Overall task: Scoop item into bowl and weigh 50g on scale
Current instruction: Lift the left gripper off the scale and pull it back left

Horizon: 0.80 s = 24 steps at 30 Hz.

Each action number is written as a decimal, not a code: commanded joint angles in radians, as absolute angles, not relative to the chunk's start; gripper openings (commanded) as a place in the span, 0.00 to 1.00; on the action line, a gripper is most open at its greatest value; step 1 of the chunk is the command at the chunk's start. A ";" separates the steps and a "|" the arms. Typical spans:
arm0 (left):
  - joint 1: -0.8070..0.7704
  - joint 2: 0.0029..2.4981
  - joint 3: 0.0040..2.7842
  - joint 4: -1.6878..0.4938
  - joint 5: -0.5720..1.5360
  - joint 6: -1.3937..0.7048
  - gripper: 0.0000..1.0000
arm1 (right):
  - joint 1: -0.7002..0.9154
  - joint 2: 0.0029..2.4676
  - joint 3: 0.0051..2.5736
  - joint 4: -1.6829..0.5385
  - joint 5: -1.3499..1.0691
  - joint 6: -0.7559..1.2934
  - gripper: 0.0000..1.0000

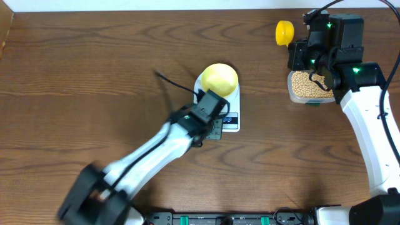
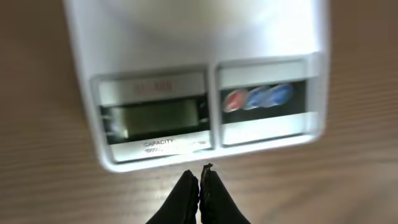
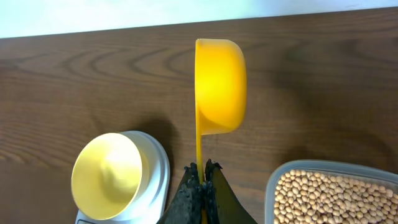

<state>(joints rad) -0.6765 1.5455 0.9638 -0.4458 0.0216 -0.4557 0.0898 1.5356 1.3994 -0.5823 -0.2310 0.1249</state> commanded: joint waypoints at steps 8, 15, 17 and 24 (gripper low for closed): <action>-0.572 0.930 0.976 -0.622 0.010 -0.442 0.08 | 0.086 1.530 1.403 -0.579 -0.326 0.114 0.01; -0.482 0.707 0.975 -0.804 -0.157 -0.443 0.41 | 0.086 1.530 1.403 -0.579 -0.332 0.043 0.01; -0.477 0.681 0.975 -0.835 -0.200 -0.443 0.49 | 0.086 1.530 1.403 -0.576 -0.332 0.004 0.01; -0.477 0.693 0.974 -0.859 -0.223 -0.443 0.98 | 0.086 1.530 1.403 -0.559 -0.332 -0.157 0.01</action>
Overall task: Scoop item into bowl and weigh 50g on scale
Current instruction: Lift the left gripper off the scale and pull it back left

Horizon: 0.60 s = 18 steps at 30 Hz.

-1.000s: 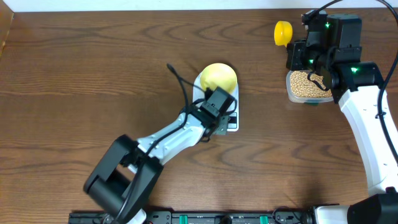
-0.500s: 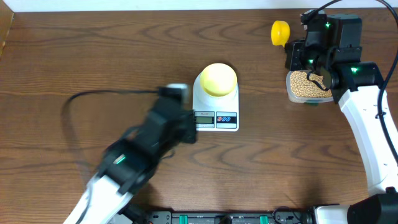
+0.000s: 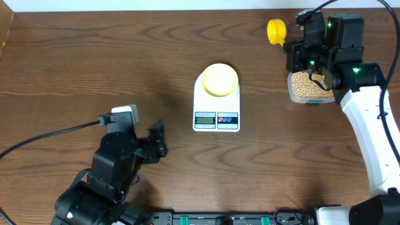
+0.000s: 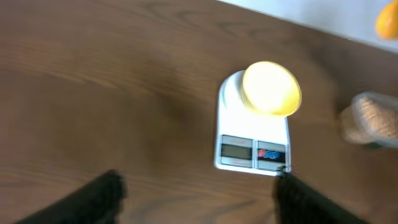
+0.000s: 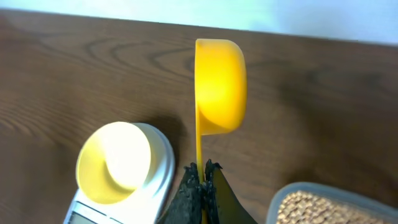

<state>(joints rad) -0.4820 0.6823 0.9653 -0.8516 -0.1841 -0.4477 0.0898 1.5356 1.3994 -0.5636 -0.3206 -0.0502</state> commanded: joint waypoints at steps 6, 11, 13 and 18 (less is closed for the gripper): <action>-0.477 0.713 0.974 -0.983 -0.221 -0.443 0.98 | 0.086 1.530 1.403 -0.538 -0.332 -0.177 0.01; -0.477 0.719 0.974 -1.042 -0.222 -0.443 0.98 | 0.086 1.530 1.403 -0.574 -0.331 -0.178 0.01; -0.477 0.719 0.974 -1.043 -0.222 -0.443 0.98 | 0.086 1.530 1.403 -0.601 -0.331 -0.185 0.01; -0.477 0.719 0.974 -1.044 -0.222 -0.443 0.98 | 0.086 1.530 1.403 -0.649 -0.332 -0.207 0.01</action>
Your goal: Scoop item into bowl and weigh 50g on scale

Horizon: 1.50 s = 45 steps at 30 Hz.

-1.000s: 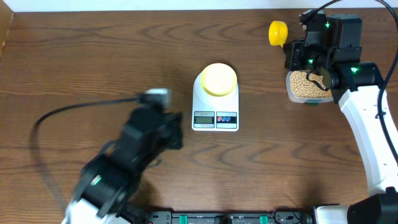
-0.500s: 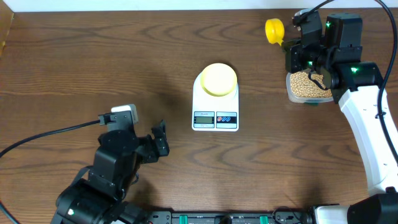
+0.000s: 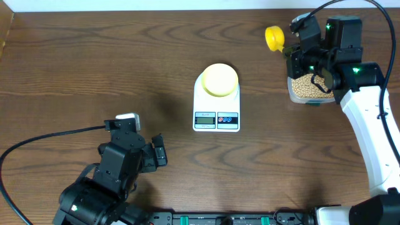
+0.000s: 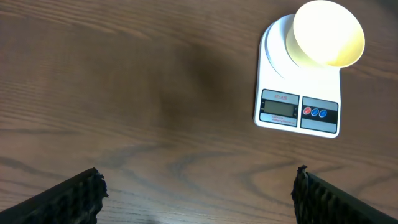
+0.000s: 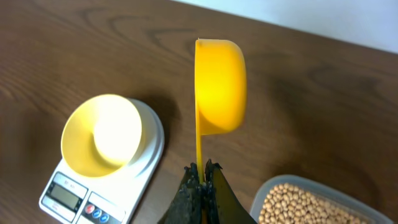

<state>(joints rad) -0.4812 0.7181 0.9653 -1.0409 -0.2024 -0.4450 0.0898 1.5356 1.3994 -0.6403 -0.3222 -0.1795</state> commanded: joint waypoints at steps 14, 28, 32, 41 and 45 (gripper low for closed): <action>-0.477 0.743 0.973 -1.061 -0.222 -0.443 0.98 | 0.086 1.530 1.403 -0.643 -0.332 -0.207 0.01; -0.477 0.743 0.973 -0.843 -0.112 -0.470 0.98 | 0.087 1.530 1.403 -0.556 -0.377 -0.207 0.01; -0.477 0.743 0.973 -0.771 0.008 -0.470 0.98 | 0.087 1.530 1.403 -0.550 -0.377 -0.205 0.01; -0.477 0.745 0.973 -0.806 0.225 -0.471 0.50 | 0.087 1.530 1.403 -0.608 -0.377 -0.082 0.01; -0.477 0.751 0.973 -0.800 0.224 -0.529 0.07 | 0.087 1.530 1.403 -0.610 -0.377 -0.027 0.01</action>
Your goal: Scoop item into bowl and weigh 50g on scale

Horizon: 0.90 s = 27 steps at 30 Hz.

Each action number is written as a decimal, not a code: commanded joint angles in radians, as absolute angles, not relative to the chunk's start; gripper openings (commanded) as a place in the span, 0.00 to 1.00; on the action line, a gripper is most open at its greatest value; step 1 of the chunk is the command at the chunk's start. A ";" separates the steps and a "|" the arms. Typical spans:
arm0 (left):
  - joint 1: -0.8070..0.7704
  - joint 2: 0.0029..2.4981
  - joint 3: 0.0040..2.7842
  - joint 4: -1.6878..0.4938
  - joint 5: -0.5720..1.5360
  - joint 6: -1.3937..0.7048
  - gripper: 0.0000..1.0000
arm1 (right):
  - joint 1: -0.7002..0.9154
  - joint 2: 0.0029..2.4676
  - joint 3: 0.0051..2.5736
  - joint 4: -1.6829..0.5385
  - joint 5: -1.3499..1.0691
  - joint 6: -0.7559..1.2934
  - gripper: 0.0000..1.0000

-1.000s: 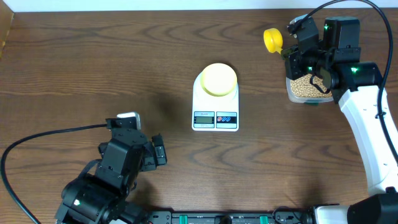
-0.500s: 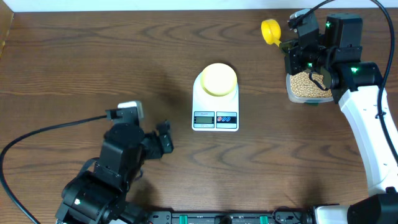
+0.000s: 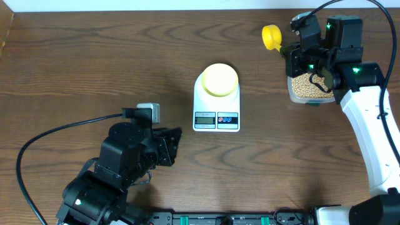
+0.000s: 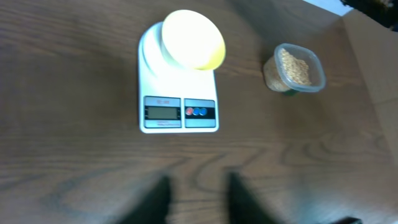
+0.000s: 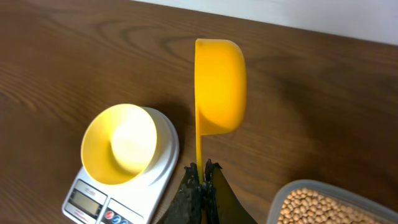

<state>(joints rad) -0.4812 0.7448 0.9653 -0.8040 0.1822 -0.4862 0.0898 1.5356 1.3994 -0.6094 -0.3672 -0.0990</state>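
A yellow bowl [image 3: 219,79] sits empty on the white scale [image 3: 217,117] at mid table; both show in the left wrist view, bowl [image 4: 192,38] on scale [image 4: 179,113]. My right gripper [image 5: 203,168] is shut on the thin handle of a yellow scoop [image 5: 219,87], held in the air at the far right [image 3: 270,36], left of a clear tub of soybeans [image 3: 305,87]. The scoop looks empty. My left gripper [image 4: 198,193] hovers open near the front, its blurred fingers apart with nothing between them, well short of the scale.
The tub of soybeans [image 5: 323,202] lies to the right of the right gripper. A black cable [image 3: 56,134] runs over the table's left front. The table's far edge meets a white wall [image 5: 311,15].
The left arm has shifted right toward the scale and its fingers stand closer together, still apart. The right gripper with the scoop has barely moved.
My left gripper was shut just in front of the scale's display. It then stood back at the front left with its fingers wide apart, and now sits a little closer to the scale. All along, my right gripper held the yellow scoop near the soybean tub.
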 commanded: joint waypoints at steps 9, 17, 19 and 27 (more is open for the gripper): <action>-0.477 0.906 1.013 -0.809 0.360 -0.510 0.07 | 0.087 1.530 1.403 -0.611 -0.373 0.059 0.01; -0.515 1.249 1.179 -0.862 0.381 -0.437 0.07 | 0.087 1.530 1.403 -0.562 -0.372 0.059 0.02; -0.536 1.320 1.193 -0.841 0.357 -0.438 0.07 | 0.087 1.530 1.403 -0.564 -0.372 0.059 0.02; -0.562 1.531 1.193 -0.780 0.231 -0.439 0.07 | 0.086 1.530 1.403 -0.575 -0.372 0.054 0.01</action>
<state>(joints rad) -0.5613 1.4895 1.1790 -0.7872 0.2798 -0.4591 0.0898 1.5356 1.3994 -0.5701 -0.3672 0.0452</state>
